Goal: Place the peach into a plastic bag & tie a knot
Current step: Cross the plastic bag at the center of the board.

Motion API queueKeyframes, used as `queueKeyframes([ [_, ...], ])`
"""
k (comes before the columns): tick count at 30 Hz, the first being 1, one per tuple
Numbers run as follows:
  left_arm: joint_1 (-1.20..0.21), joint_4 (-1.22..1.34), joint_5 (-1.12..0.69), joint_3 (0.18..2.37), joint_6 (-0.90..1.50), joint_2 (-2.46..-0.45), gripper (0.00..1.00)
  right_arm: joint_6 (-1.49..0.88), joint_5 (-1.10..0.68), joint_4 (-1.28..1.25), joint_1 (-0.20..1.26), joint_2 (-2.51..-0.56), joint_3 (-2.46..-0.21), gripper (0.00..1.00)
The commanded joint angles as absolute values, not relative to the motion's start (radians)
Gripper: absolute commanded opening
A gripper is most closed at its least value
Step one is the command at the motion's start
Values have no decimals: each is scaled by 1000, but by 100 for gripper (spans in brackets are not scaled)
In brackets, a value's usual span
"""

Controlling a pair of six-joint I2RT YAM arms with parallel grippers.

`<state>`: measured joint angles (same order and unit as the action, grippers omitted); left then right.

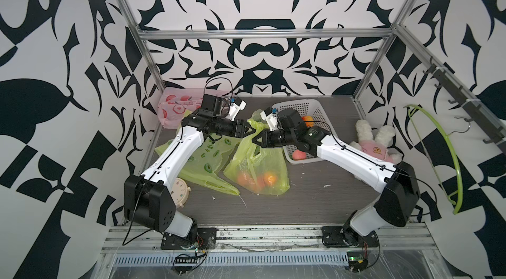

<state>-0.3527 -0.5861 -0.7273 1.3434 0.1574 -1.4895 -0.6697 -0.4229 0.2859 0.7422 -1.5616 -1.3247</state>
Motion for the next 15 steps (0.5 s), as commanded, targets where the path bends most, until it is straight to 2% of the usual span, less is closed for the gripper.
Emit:
queueKeyframes([
  [1,-349,-573,-813,1339,145,-1475,52,-655,-445,249,748,-1545,-1334,0],
  [9,-350,-564,-882,1354,143,-1489,52,-650,-456,245,746,-1536,-1322,0],
  [15,-351,-560,-817,1370,173,-1516,53,-638,-475,252,746,-1541,-1323,0],
])
